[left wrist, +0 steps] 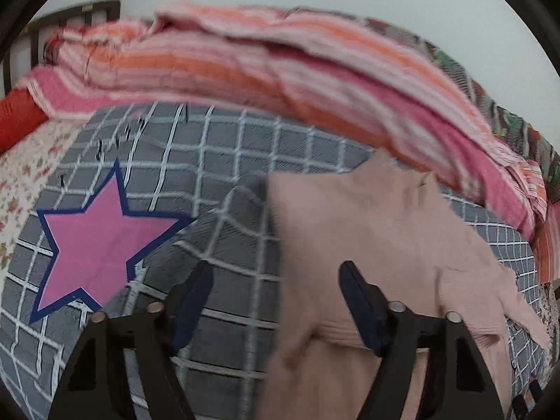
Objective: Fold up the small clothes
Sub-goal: 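Grasp the side edge of the sweater body with the right tool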
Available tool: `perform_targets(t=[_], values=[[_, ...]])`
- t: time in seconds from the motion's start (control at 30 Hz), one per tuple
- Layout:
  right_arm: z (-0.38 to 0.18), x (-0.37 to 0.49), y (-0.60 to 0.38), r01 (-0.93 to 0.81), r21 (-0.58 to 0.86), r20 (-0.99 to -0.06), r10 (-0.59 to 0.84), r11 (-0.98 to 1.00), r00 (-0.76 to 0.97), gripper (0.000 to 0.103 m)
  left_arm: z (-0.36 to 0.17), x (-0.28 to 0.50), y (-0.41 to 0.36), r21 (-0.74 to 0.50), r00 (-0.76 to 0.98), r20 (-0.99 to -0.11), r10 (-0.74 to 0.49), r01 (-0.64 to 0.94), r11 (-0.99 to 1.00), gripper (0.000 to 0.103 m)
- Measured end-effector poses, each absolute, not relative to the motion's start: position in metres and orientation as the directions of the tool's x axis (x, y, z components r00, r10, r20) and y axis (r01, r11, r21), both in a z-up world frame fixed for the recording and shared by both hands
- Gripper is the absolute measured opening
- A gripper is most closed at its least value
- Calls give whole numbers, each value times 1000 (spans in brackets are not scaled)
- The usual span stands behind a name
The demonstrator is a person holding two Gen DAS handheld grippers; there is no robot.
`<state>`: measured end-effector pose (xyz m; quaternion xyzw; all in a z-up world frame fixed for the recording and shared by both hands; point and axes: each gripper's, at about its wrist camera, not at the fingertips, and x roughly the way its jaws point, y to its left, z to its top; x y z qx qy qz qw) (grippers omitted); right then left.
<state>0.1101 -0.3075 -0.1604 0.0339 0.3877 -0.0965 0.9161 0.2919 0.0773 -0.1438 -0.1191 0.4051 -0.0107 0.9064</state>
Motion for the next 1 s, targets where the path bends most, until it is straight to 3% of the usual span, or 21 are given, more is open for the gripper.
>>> perform_targets(t=[0.1,0.17,0.27,0.3,0.33,0.37,0.4,0.57,0.73,0.83,1.0], values=[[-158,128,-292,172,-38,-713,-148,984,686,102,-159,310,83,-258,615,-768,-177,-44,965,53],[-159,143,-282,150,-68,-717,-153,986,680,100,-167,322,78,-294,581,-777,-243,6,956,50],[-161,165,-267,119,-94,-730,-149,988,667,98,-169,327,61,-269,582,-775,-246,49,962,46],[-162,172,-260,108,-97,-734,-144,989,663,98,-170,332,54,-271,572,-776,-266,78,959,30],[-162,177,-256,99,-98,-737,-139,990,662,98,-169,332,50,-260,576,-775,-258,81,962,21],[-162,181,-252,91,-99,-737,-135,991,662,98,-167,331,48,-234,594,-771,-229,69,970,14],[-162,186,-247,83,-105,-738,-134,991,662,98,-165,332,51,-228,609,-762,-221,66,971,13],[-162,202,-235,47,-112,-731,-115,993,673,98,-170,319,79,-256,649,-726,-227,52,965,13],[-166,226,-222,4,-77,-751,-60,997,658,98,-170,312,74,-174,665,-731,-153,35,984,27],[-169,237,-208,-39,-103,-751,-52,994,658,98,-172,301,60,-90,678,-727,-108,63,994,40],[-184,262,-205,-18,-119,-799,-85,993,595,94,-173,299,63,-91,679,-727,-104,55,994,50]])
